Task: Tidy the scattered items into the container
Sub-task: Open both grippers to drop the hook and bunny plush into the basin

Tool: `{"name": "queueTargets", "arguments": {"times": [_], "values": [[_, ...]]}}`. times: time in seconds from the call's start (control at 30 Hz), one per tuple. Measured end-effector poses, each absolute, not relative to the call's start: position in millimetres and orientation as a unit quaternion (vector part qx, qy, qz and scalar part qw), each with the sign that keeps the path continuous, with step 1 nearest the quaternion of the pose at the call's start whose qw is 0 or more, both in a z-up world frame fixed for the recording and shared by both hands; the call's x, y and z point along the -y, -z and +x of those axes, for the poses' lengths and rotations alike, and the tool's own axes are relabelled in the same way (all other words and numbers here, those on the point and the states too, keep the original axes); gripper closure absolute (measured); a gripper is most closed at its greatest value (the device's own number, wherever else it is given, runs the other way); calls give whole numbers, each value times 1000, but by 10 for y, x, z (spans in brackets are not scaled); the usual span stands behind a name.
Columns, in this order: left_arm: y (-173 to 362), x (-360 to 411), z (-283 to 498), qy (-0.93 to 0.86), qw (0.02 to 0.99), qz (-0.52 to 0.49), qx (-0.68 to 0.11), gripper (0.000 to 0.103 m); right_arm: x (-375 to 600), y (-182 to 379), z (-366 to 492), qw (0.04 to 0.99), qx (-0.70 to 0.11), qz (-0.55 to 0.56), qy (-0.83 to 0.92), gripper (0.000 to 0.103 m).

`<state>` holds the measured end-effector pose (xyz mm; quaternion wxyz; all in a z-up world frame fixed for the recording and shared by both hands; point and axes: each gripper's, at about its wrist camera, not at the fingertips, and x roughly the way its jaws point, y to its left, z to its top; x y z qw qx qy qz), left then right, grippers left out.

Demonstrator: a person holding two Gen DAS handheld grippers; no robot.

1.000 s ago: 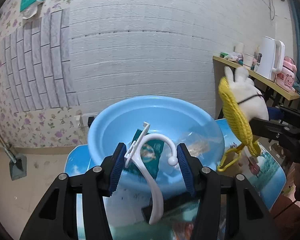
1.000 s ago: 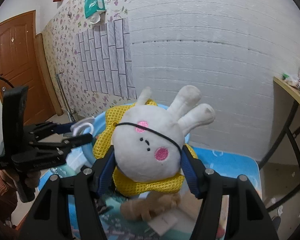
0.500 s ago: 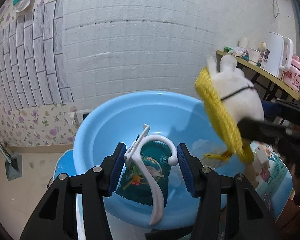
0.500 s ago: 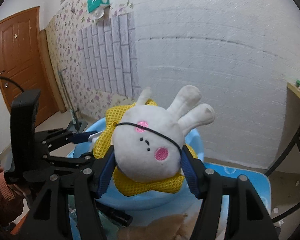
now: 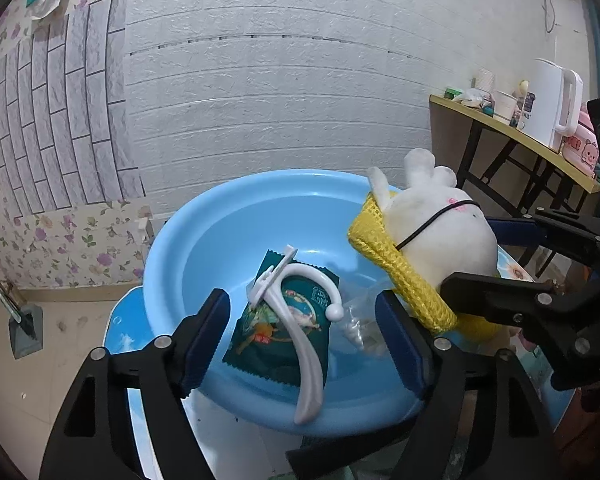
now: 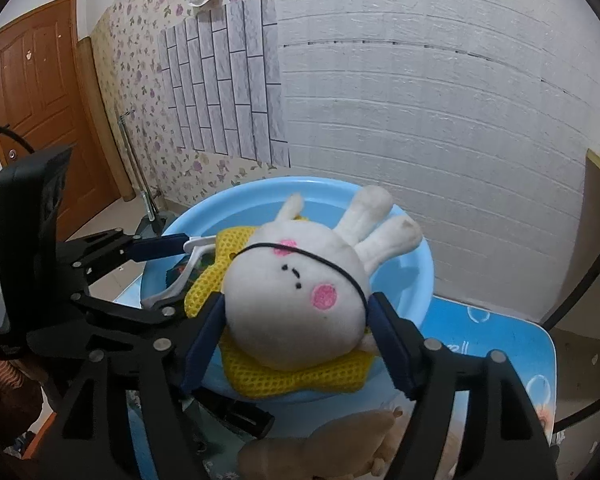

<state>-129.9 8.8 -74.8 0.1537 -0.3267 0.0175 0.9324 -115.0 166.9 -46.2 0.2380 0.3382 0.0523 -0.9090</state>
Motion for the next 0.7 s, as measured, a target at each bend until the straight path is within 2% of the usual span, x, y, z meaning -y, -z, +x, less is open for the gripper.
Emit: {"name": "queueTargets", "arguments": {"times": [0.1,0.2,0.7], "values": [[726,-63,-1232,-934,151,-324,-14,25,-1666,433,-1106,233,-58,334,912,27],[687,-47,-1164,-936,148,-320,-13,24,-1687,396,-1052,229,-56,327,915,17],[583,24,-761,-942,123,-311,-10,24,-1993,289,-688,200,-49,319,925,17]]}}
